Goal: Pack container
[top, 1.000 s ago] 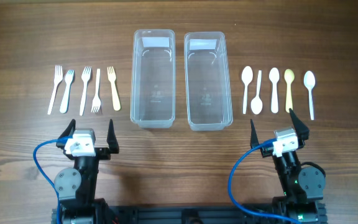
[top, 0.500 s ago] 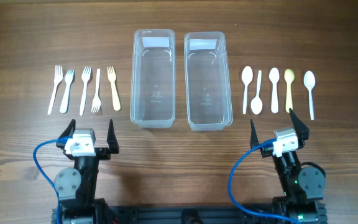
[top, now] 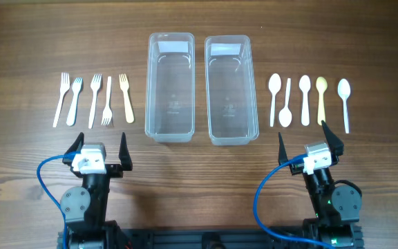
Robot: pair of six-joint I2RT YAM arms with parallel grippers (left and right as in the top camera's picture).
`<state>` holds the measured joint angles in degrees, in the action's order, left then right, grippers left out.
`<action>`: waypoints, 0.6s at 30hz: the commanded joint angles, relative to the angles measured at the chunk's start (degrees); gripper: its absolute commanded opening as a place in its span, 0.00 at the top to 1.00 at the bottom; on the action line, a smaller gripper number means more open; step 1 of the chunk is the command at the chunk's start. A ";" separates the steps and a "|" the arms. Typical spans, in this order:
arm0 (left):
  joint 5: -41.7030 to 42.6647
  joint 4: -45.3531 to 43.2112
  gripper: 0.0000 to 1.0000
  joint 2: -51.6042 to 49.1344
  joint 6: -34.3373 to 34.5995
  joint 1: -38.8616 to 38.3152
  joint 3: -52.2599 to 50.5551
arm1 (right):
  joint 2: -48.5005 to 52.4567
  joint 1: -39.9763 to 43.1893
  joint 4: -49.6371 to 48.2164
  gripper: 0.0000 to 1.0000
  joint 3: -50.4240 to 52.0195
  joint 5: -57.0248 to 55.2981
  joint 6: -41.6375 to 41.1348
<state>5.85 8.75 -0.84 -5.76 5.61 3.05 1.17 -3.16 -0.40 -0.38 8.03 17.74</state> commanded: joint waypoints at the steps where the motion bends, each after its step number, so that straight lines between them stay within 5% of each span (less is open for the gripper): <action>1: -0.52 -0.17 0.00 0.42 -1.14 -0.26 -0.59 | -0.15 0.28 -0.15 0.00 0.07 -0.76 0.26; 18: -0.50 -0.20 0.00 0.42 -1.14 -0.26 -0.59 | -0.15 0.28 -3.08 0.00 -0.02 -1.03 -1.88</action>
<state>5.85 8.75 -0.84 -5.76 5.61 3.05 1.17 -3.16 -0.78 -0.38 7.84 17.72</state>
